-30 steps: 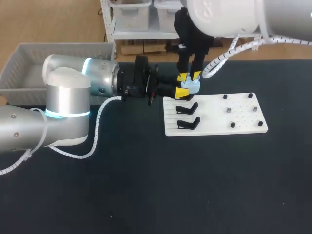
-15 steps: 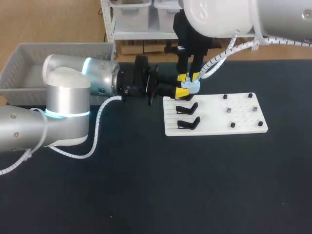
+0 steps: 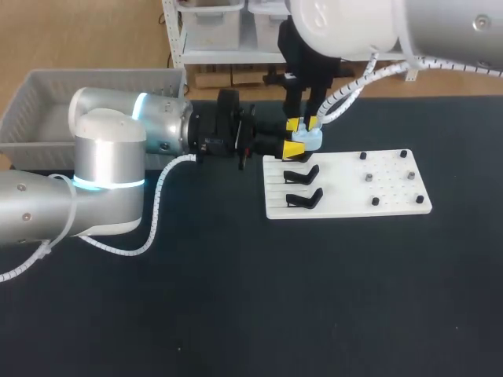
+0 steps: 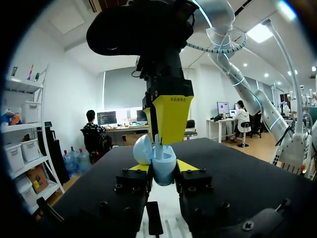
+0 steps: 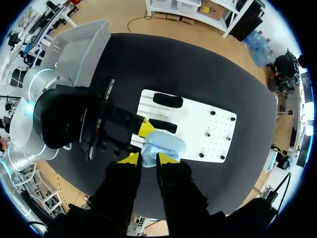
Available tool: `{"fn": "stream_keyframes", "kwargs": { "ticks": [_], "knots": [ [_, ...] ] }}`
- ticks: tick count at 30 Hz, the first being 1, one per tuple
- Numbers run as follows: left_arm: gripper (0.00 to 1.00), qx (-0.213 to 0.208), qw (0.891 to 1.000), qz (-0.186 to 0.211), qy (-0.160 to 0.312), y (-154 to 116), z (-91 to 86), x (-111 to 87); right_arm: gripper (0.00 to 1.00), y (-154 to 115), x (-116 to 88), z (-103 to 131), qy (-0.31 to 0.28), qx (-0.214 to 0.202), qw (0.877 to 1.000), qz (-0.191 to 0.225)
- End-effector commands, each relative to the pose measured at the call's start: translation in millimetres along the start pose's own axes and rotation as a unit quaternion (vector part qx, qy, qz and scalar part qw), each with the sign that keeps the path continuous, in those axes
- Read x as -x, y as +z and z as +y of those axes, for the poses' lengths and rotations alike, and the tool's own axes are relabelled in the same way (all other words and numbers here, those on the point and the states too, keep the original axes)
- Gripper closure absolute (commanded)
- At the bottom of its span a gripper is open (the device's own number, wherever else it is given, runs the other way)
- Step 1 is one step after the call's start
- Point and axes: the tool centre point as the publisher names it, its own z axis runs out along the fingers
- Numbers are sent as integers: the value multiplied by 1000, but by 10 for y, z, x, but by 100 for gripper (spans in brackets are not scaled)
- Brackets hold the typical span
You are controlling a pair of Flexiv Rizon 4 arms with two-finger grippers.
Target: Pick up each earbud case from the left stands, insert the matching earbuds, close the lid, and place the case in the box.
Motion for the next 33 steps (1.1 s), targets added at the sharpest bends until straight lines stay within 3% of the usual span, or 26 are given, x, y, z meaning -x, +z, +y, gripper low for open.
{"fn": "stream_keyframes", "kwargs": {
  "ticks": [1,4,5,6,11,15,21,25,29,33],
  "knots": [
    [100,3,1000,-1,2,4,-21,-4,77,5,32,-11,2,0,1000,3],
    [100,3,1000,-1,2,4,-21,-4,29,3,24,-21,4,0,1000,4],
    [100,3,1000,-1,2,4,-21,-4,3,-6,16,-25,4,0,1000,3],
    [100,3,1000,-1,2,4,-21,-4,0,-16,8,-29,5,1,1000,3],
    [100,3,1000,-1,2,4,-21,-4,0,-160,-70,-51,10,16,1000,-4],
    [100,3,1000,-1,2,4,-21,-4,0,-373,-103,-87,26,58,998,-7],
    [100,3,1000,-1,2,4,-21,-4,0,-526,179,-279,132,76,987,-47],
    [100,3,1000,-1,2,4,-21,-4,0,-468,377,-429,181,54,980,-61],
    [100,3,1000,-1,2,4,-21,-4,0,-293,539,-598,220,41,974,-32],
    [100,3,1000,-1,2,4,-21,-4,0,-156,554,-651,230,36,973,-7]
  ]
}}
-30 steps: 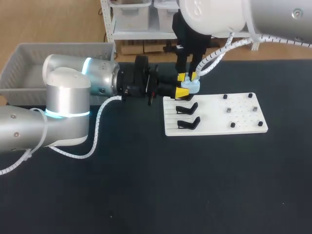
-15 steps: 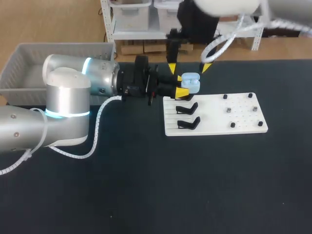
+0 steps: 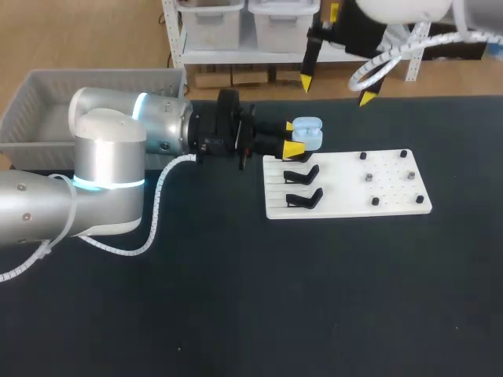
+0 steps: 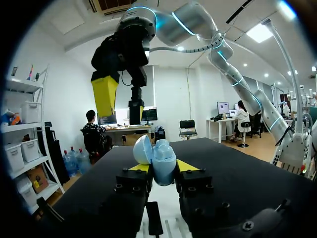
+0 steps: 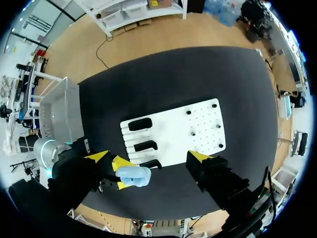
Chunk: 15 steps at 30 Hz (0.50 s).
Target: Pick up each earbud case from the left stands, insert the matching earbuds, close the lid, and place the case in the box.
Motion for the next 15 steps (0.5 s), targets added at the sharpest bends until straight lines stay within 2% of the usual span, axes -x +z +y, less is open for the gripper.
{"fn": "stream_keyframes", "kwargs": {
  "ticks": [1,9,15],
  "knots": [
    [100,3,1000,-1,2,2,-19,-7,0,114,151,37,0,-17,999,27],
    [100,3,1000,-1,2,2,-19,-7,0,305,65,-79,1,-37,998,51],
    [100,3,1000,-1,2,2,-19,-7,0,337,-50,-149,-5,-48,997,65]
  ]
}}
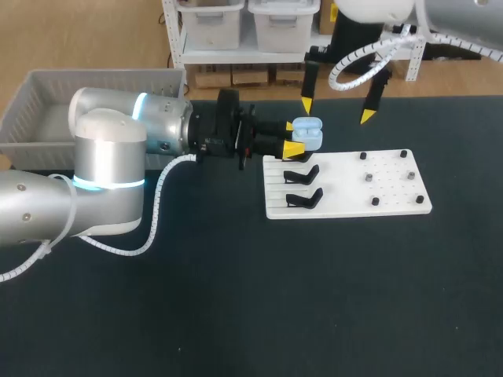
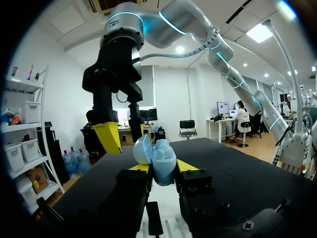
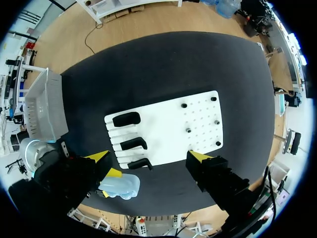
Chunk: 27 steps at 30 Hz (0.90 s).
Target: Pick up each earbud case from the left stands, insert the matching earbuds, close the lid, and place the case in the box.
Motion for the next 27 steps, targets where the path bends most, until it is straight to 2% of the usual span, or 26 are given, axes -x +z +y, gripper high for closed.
{"fn": "stream_keyframes", "kwargs": {
  "ticks": [1,15,18,22,25,27],
  "knots": [
    [100,3,1000,-1,2,3,-19,-7,0,-1,-60,-13,-5,-5,1000,8],
    [100,3,1000,-1,2,3,-19,-7,0,-84,-414,-37,-32,-6,999,21],
    [100,3,1000,-1,2,3,-19,-7,0,-153,-406,-32,-36,6,999,-24],
    [100,3,1000,-1,2,3,-19,-7,0,-457,-409,-44,-50,60,992,-98],
    [100,10,1000,-1,-8,-26,-20,12,0,-666,-505,-43,-89,42,978,-181],
    [100,22,999,-7,-21,-103,-31,79,0,-786,-595,-55,-105,39,970,-215]
  ]
}}
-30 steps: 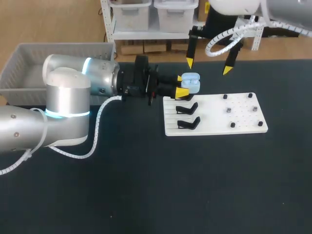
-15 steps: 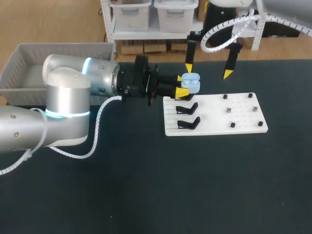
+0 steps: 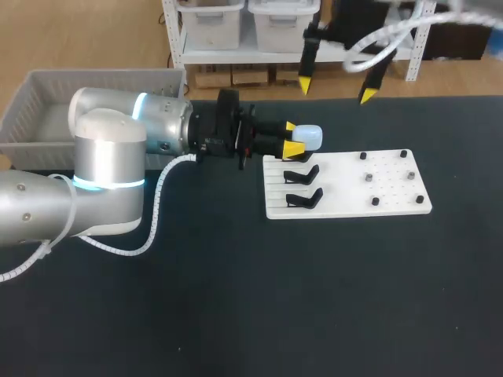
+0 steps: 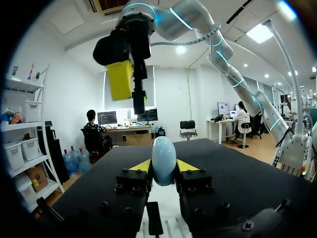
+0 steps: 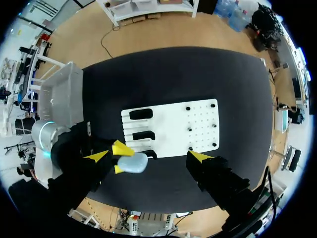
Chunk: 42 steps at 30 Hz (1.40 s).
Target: Pick up each earbud case from the left stands, insert the matching earbuds, close the lid, and place the case in the box.
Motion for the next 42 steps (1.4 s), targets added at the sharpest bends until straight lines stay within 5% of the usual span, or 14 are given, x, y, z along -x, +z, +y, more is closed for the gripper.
{"fn": "stream_keyframes", "kwargs": {
  "ticks": [1,8,14,22,29,35,41,42],
  "knots": [
    [100,23,1000,-5,-15,-133,-66,104,0,-279,-416,-91,-51,1,982,-184],
    [100,70,997,-16,3,-582,-164,457,0,-338,-459,-112,-55,4,980,-190],
    [100,128,991,25,14,-1211,-130,634,0,-338,-459,-112,-55,4,980,-190],
    [100,209,970,126,-3,-2157,322,640,0,-338,-459,-112,-55,4,980,-190],
    [100,265,937,225,-42,-2926,840,408,0,-338,-459,-112,-55,4,980,-190],
    [100,270,929,244,-59,-3298,1197,265,0,-338,-459,-112,-55,4,980,-190],
    [100,251,929,264,-63,-3429,1365,112,0,-338,-459,-112,-55,4,980,-190],
    [90,250,929,265,-64,-3436,1374,95,0,-338,-459,-112,-55,4,980,-190]
  ]
}}
